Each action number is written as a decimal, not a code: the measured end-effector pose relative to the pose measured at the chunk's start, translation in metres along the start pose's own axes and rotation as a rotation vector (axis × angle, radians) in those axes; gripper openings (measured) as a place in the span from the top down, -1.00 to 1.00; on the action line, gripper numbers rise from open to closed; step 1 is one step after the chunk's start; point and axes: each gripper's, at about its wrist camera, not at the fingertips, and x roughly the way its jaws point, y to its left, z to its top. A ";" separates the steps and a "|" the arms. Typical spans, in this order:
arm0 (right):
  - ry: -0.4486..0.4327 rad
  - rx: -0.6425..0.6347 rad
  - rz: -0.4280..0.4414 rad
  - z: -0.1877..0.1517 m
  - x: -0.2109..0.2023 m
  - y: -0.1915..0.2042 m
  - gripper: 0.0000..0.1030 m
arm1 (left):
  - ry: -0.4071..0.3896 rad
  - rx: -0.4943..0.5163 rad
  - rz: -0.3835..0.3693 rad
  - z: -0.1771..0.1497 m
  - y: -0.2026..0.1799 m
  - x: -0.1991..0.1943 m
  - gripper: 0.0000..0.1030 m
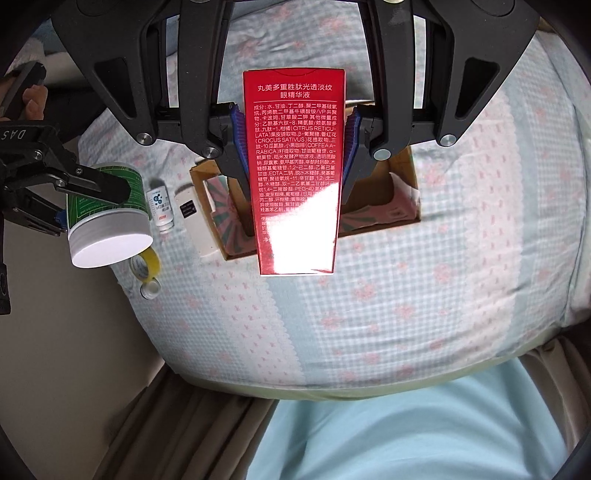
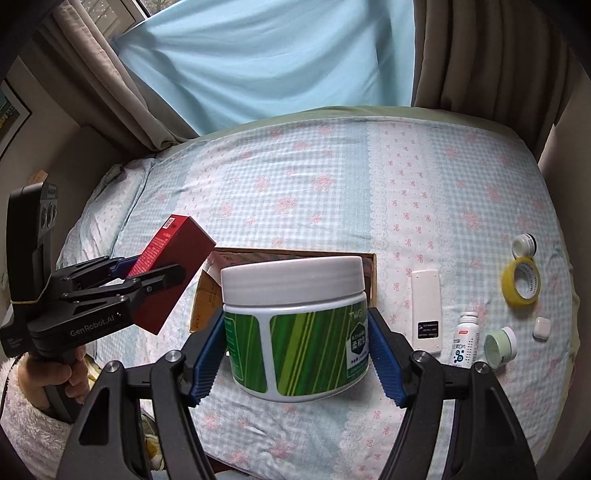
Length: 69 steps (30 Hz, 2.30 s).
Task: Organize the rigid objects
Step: 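Carry the red box and green-striped jar into the cardboard box and release both, then withdraw both tools from the box and move toward the remote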
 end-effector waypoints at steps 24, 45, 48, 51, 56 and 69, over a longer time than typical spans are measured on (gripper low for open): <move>0.448 0.073 -0.136 0.007 0.213 -0.036 -0.31 | 0.343 0.234 0.065 -0.029 0.035 0.201 0.28; 0.497 0.161 -0.106 -0.009 0.236 -0.062 -1.00 | 0.362 0.253 0.082 -0.040 0.013 0.213 -1.00; 0.477 0.167 -0.117 -0.011 0.227 -0.067 -1.00 | 0.361 0.222 0.083 -0.039 0.017 0.208 -0.99; 0.460 0.162 -0.127 -0.013 0.215 -0.069 -1.00 | 0.350 0.203 0.083 -0.039 0.018 0.201 -1.00; 0.450 0.113 -0.139 -0.013 0.192 -0.065 -1.00 | 0.316 0.217 0.101 -0.039 0.015 0.180 -1.00; 0.276 -0.065 -0.195 -0.009 0.105 -0.018 -1.00 | 0.146 0.090 0.184 -0.030 0.026 0.065 -1.00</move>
